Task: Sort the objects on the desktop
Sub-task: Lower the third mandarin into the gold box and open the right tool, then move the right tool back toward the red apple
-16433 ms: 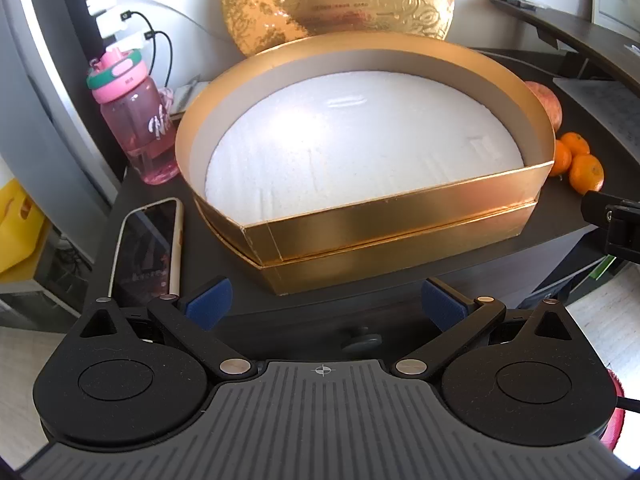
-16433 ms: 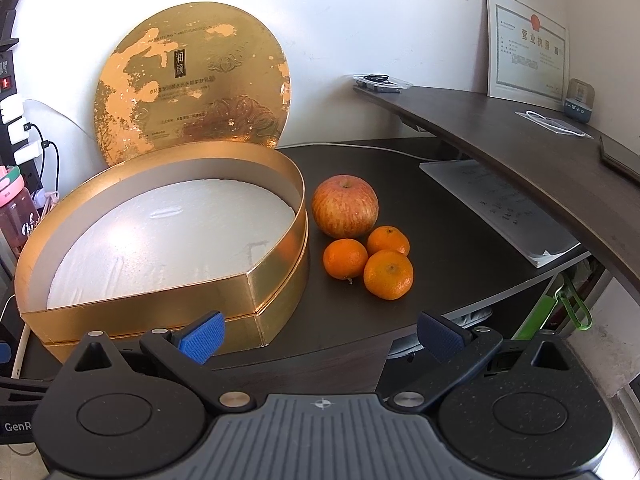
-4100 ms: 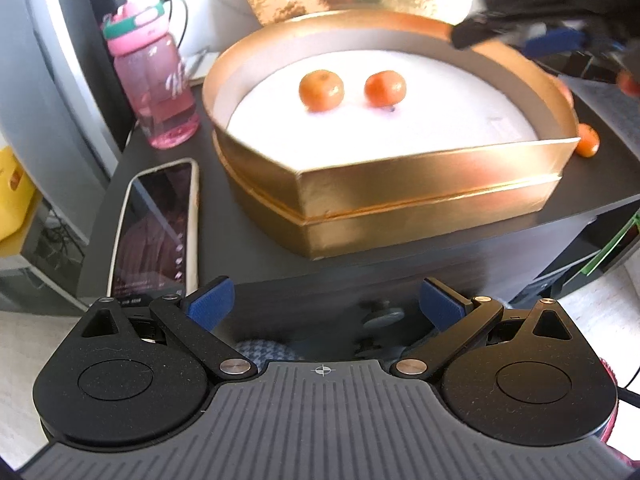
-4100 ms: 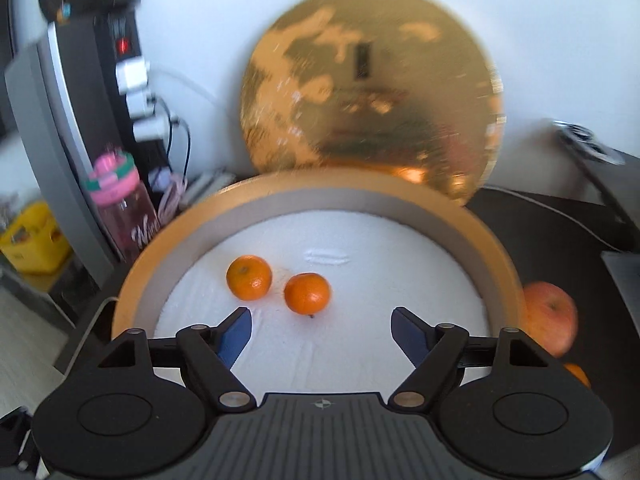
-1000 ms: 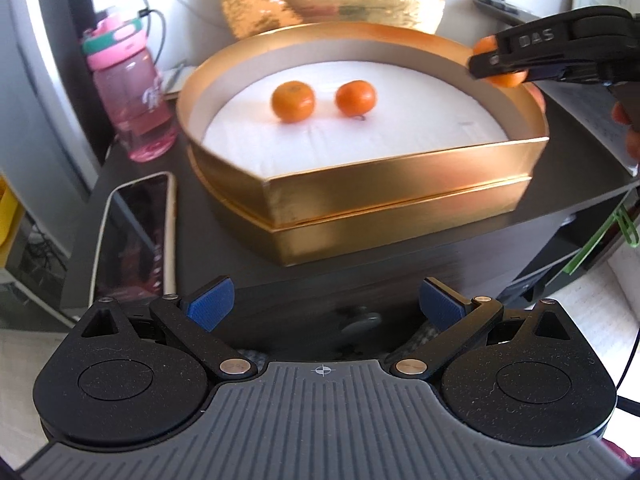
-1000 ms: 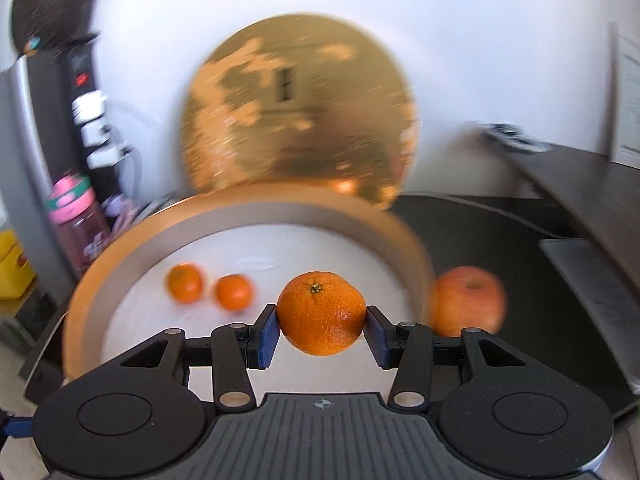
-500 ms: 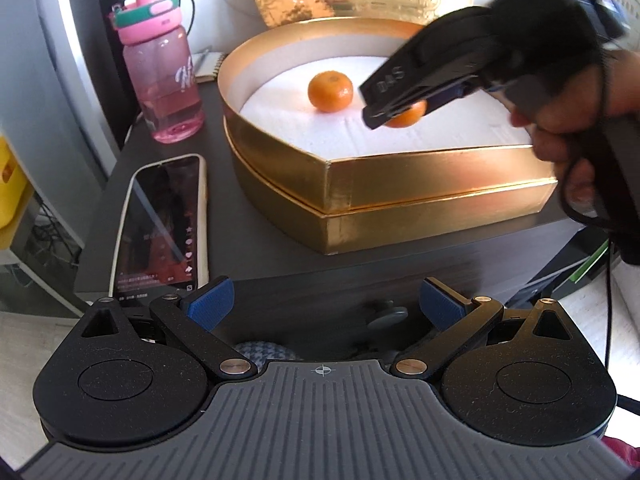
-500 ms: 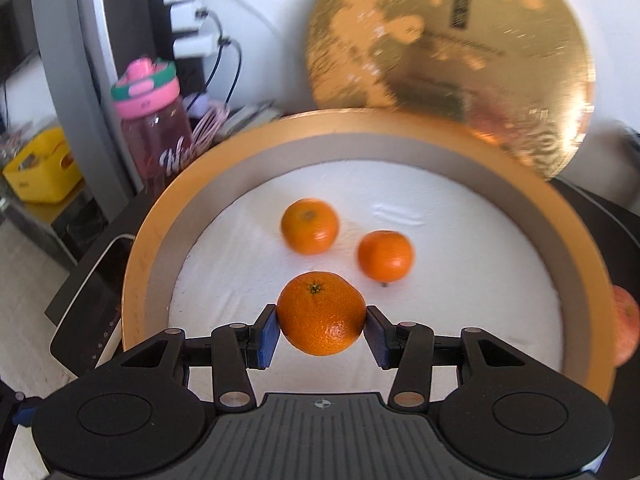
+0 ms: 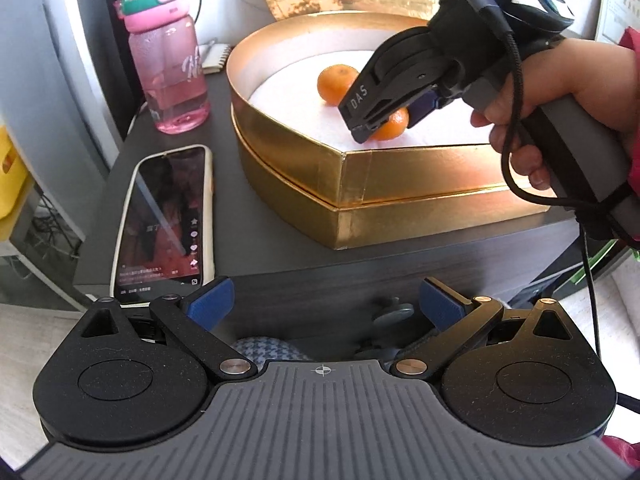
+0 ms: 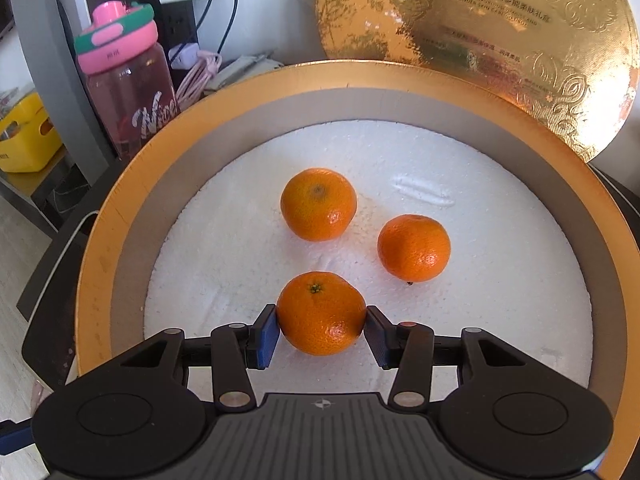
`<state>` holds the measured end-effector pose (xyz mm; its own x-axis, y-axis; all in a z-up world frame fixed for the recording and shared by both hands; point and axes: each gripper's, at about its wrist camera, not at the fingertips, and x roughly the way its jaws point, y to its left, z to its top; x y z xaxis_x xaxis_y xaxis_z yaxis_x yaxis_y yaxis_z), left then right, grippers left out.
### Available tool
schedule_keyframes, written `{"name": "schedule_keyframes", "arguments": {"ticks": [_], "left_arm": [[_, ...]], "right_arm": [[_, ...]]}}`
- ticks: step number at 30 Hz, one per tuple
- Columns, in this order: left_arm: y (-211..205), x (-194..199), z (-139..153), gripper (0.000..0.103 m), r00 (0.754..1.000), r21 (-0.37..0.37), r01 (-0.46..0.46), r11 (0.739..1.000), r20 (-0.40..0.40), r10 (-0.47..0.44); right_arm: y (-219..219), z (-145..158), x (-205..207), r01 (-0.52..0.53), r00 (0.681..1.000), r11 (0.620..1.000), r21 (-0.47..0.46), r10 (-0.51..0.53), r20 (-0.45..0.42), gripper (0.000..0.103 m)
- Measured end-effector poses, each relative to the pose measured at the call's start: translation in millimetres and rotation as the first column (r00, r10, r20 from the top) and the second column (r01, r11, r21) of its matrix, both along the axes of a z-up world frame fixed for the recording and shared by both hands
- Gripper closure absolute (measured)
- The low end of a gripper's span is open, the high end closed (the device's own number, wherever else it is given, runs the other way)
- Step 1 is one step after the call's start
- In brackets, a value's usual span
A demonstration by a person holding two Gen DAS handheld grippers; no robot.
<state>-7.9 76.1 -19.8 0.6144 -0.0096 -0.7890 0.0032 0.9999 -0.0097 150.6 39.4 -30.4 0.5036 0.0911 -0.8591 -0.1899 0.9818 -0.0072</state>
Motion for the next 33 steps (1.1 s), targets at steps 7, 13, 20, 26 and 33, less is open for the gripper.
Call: {"name": "schedule_keyframes", "arguments": {"ticks": [7,13,20,26,33], "left_arm": [[-2,-1,1,0.002,1.000,0.005,-0.005,1.000,0.001,0.005],[-7,-4,5,0.002,1.000,0.016,0.002,1.000,0.008,-0.002],[-16,-7,8,0.002,1.000,0.034,0.012,0.999,0.018,-0.013],[-25,-8,12,0.002,0.999,0.048,0.022,0.999,0.029,-0.024],[-38,-6,19,0.002,0.996,0.058,0.053,0.997,0.063,-0.056]], "right_arm": [[0,6,-4,0.000,1.000,1.000,-0.019,0.000,0.020,0.047],[-8,15,-20,0.005,0.999,1.000,-0.002,-0.005,0.051,0.037],[-27,36,-47,0.026,0.992,0.997,0.079,-0.035,0.122,0.030],[-45,55,-82,0.041,0.979,0.986,0.162,-0.072,0.192,0.028],[-75,65,-122,0.093,0.959,0.963,0.252,-0.155,0.237,0.025]]}}
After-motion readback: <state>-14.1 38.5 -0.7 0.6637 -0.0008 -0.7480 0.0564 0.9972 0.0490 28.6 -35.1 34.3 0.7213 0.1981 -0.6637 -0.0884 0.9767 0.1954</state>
